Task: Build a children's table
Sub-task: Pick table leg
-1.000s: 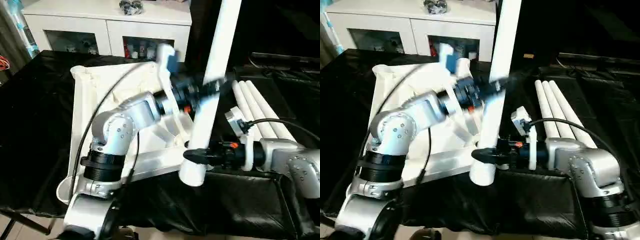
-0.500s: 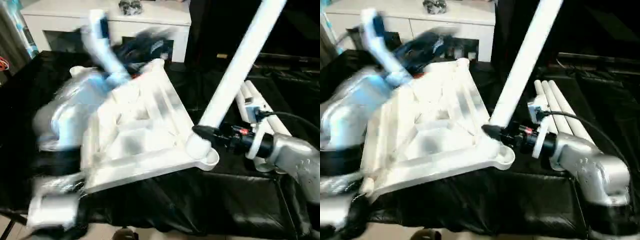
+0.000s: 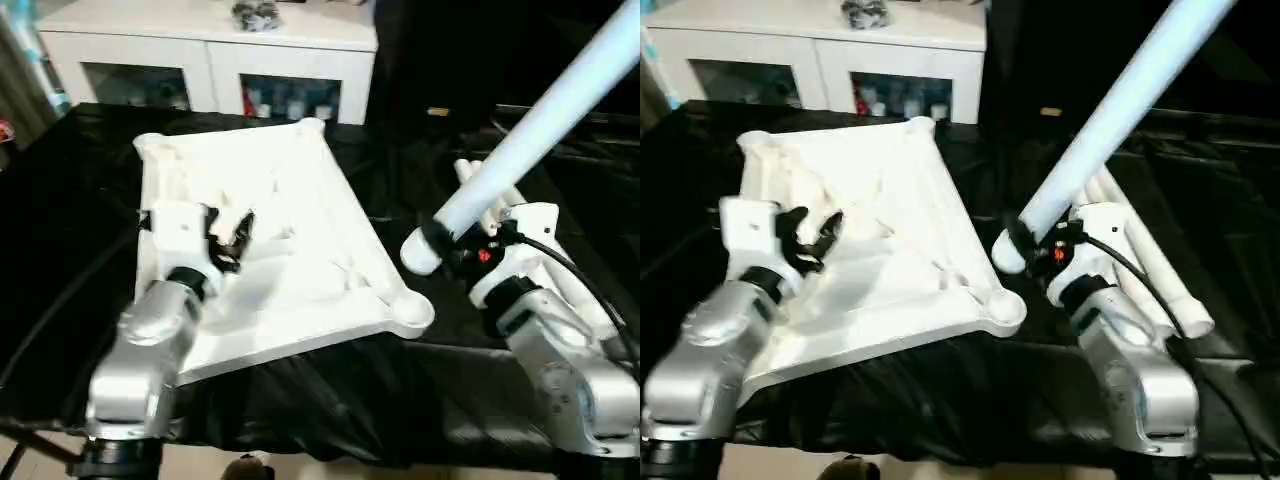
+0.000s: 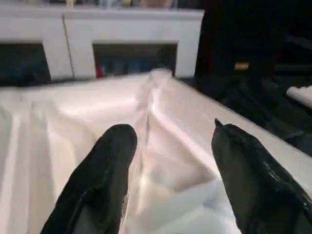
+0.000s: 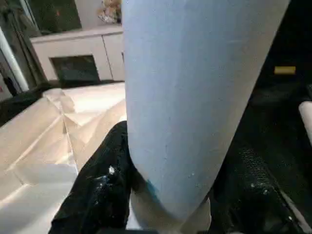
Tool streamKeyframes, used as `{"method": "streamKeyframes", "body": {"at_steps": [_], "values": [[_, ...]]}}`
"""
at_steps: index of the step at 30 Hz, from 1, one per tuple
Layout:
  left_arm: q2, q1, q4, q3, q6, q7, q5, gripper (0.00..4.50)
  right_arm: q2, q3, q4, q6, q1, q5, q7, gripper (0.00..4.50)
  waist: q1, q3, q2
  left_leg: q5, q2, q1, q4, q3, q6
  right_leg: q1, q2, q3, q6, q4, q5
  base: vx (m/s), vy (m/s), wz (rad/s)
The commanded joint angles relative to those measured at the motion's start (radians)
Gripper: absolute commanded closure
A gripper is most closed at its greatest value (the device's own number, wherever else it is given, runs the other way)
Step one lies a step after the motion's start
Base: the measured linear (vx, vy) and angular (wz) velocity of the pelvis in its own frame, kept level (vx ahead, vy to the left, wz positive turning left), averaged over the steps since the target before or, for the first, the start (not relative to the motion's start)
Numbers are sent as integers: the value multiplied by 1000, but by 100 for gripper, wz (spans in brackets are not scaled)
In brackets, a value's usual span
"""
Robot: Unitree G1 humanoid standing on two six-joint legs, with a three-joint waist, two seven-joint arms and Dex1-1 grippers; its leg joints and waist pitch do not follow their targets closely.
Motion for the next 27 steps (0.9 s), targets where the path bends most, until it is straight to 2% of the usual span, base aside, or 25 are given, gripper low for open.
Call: {"method": "streamKeyframes", "body": {"at_steps": [1,3,4,5,6,7,8,9,10,11,12,13,14,15,16,17,18,19,20,21,22,23,25,26,27], "values": [[-13,-17,2,-19,-12,22,32,154,-5,30,17,-4,16,-29,14,264,-5,-53,-4,-348,20,29,-80,-11,-60,11,-63,37,-47,-102,-304,0,0,0],[-17,-26,21,-22,-23,18,40,154,-5,57,44,-45,16,-62,19,264,-8,-55,-4,-344,23,32,-82,-18,-75,11,-51,29,-53,-96,-285,0,0,0],[-23,-41,36,-30,-32,31,55,154,-16,84,74,-89,11,-98,30,264,-20,-49,3,-364,-1,-32,-115,-64,-32,57,-53,-36,-68,-77,-228,-11,-9,20],[-24,-43,38,-32,-34,34,58,154,-18,89,80,-98,10,-104,31,264,-14,-60,16,-403,10,-13,-110,-84,-31,51,-49,-49,-77,-79,-213,-11,-9,20],[-25,-50,47,-34,-34,46,64,154,-20,98,93,-114,7,-116,33,264,-37,-65,40,-430,38,6,-115,-150,-5,47,-31,-67,-147,-52,-90,6,-40,49],[-26,-56,53,-35,-34,57,71,154,-21,102,98,-120,4,-121,33,264,-62,-60,56,-473,69,23,-144,-227,38,38,-4,-80,-212,-1,-88,17,-69,47],[-28,-60,57,-34,-35,58,67,154,-20,104,101,-119,1,-120,34,264,-78,-60,68,-469,75,47,-156,-303,86,16,13,-71,-241,53,-164,17,-69,47],[-48,-63,60,-23,-9,52,31,154,-23,103,104,-110,-1,-120,32,264,-82,-57,58,-473,61,41,-160,-323,110,14,14,-58,-246,65,-183,-3,-108,41],[-61,-65,61,-15,5,40,7,154,-23,101,105,-103,-2,-117,31,264,-80,-58,26,-393,-46,2,-152,-334,132,50,-12,-20,-335,9,-160,-20,-167,47],[-63,-66,59,-16,29,36,3,154,-17,90,105,-82,-2,-103,24,264,-81,-55,19,-337,-21,27,-104,-280,137,33,-44,8,-387,-41,-136,-20,-167,47],[-63,-66,59,-16,29,36,3,154,-17,90,105,-82,-2,-103,24,264,-63,-45,-10,-275,-78,-20,-36,-218,126,56,-100,40,-389,-103,-141,-22,-203,35],[-58,-63,58,-35,37,40,32,154,-29,97,104,-67,5,-123,13,264,-4,-54,-31,-122,-104,-9,64,-111,54,68,-136,36,-193,-141,-299,-21,-202,5],[-58,-61,57,-38,38,42,38,154,-33,100,101,-65,8,-129,11,264,20,-37,-46,-59,-77,-50,72,-94,43,77,-167,72,75,-142,-412,-21,-202,5],[-61,-59,58,-38,32,50,46,154,-33,101,97,-62,16,-130,12,264,34,-45,-47,-93,-67,-59,77,-96,65,91,-182,105,173,-130,-408,-19,-172,-6],[-63,-57,58,-36,30,54,47,154,-31,97,94,-56,19,-124,11,264,43,-57,-47,-168,-55,-78,112,-110,109,108,-230,151,240,-104,-285,-9,-113,3],[-68,-56,60,-33,26,61,49,154,-25,91,93,-48,24,-118,10,264,42,-56,-46,-184,-52,-84,135,-124,108,111,-251,151,179,-93,-120,-9,-113,3],[-62,-53,56,-39,28,57,53,154,-26,86,85,-31,30,-118,2,264,45,-49,-41,-137,-55,-71,110,-122,82,110,-209,107,55,-89,11,-17,-61,1],[-58,-52,54,-44,31,51,56,154,-25,82,79,-20,33,-113,-1,264,48,-50,-32,-105,-54,-55,87,-119,77,100,-182,86,-11,-88,60,0,0,0],[-52,-51,52,-52,34,45,61,154,-25,75,72,-9,36,-106,-2,264,48,-53,-12,-47,-39,-20,27,-105,98,83,-118,41,-114,-86,74,0,0,0],[-47,-49,49,-61,30,36,65,154,-24,66,66,2,40,-93,-1,264,36,-53,12,-25,10,5,-22,-111,152,67,-72,3,-141,-74,0,0,0,0],[-44,-48,47,-67,32,21,62,154,-29,60,62,0,44,-88,2,264,29,-64,35,-50,64,38,-39,-134,163,50,-56,-5,-139,-52,-38,-22,84,7],[-42,-48,50,-76,39,-10,40,154,-39,56,63,-20,46,-98,0,264,5,-70,51,-92,128,59,-57,-164,178,36,-63,-8,-148,-14,-14,-22,84,7],[-31,-49,63,-99,22,-75,14,154,-49,39,62,-25,47,-101,-7,264,-1,-57,39,-276,95,53,-65,-126,121,33,-84,7,-177,-32,-17,-42,84,8],[-27,-53,76,-110,8,-105,4,154,-50,23,58,-21,45,-89,-8,264,3,-49,31,-372,53,47,-62,-92,47,37,-106,22,-207,-65,-77,-48,76,9],[-27,-56,80,-120,1,-119,3,154,-53,8,52,-14,44,-77,-4,264,1,-42,19,-386,36,38,-58,-77,28,43,-115,28,-206,-80,-146,-53,52,7]]}}
